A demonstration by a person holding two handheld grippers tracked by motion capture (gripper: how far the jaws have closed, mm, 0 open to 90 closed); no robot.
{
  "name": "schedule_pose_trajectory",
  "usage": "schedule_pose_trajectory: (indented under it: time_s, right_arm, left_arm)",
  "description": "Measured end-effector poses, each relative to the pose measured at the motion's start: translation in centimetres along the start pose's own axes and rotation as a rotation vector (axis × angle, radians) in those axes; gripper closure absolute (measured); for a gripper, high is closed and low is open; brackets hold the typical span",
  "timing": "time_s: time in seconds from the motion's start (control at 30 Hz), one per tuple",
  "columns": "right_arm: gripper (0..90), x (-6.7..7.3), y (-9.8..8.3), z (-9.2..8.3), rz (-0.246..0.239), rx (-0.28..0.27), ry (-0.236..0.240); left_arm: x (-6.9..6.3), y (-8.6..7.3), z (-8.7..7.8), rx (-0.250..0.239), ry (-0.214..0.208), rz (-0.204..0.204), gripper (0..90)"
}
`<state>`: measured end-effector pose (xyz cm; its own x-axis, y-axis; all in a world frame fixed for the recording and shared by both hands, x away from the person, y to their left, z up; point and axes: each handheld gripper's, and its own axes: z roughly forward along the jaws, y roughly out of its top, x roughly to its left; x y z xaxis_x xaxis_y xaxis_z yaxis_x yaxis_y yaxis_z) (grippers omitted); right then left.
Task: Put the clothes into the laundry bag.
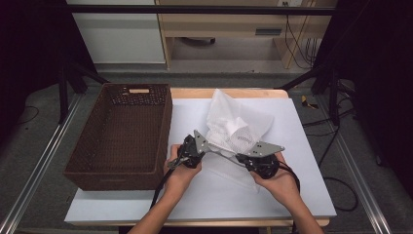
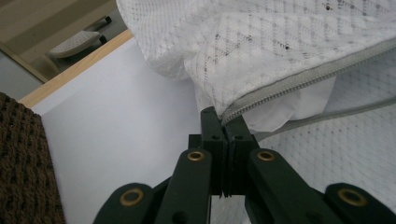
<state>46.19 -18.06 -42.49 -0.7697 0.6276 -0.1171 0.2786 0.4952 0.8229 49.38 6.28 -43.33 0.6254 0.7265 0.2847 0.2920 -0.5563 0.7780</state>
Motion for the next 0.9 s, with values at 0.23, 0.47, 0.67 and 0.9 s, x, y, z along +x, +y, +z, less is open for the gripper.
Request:
schedule_pose_trajectory:
  time_s: [0.23,0.47,0.67,0.9]
  right_arm:
    - [89.4,-0.4,-0.1,-0.9,-0.015,0.0,-0.007]
    - [89.3,-0.8,-0.4,-2.4,-0.02,-0.001,-0.013]
    - [89.4,-1.3,-0.2,-4.0,-0.03,0.001,-0.022]
    - [89.3,-2.1,0.0,-5.9,-0.041,0.007,-0.048]
  left_arm:
    - [-0.8,0.3,-0.8,0.003,-0.023,0.004,89.1]
    - [-1.9,0.9,-1.7,0.002,-0.061,-0.009,89.1]
    - [-3.0,1.6,-2.7,-0.002,-0.113,-0.026,89.1]
    - [-4.7,2.8,-4.0,-0.026,-0.17,-0.021,89.1]
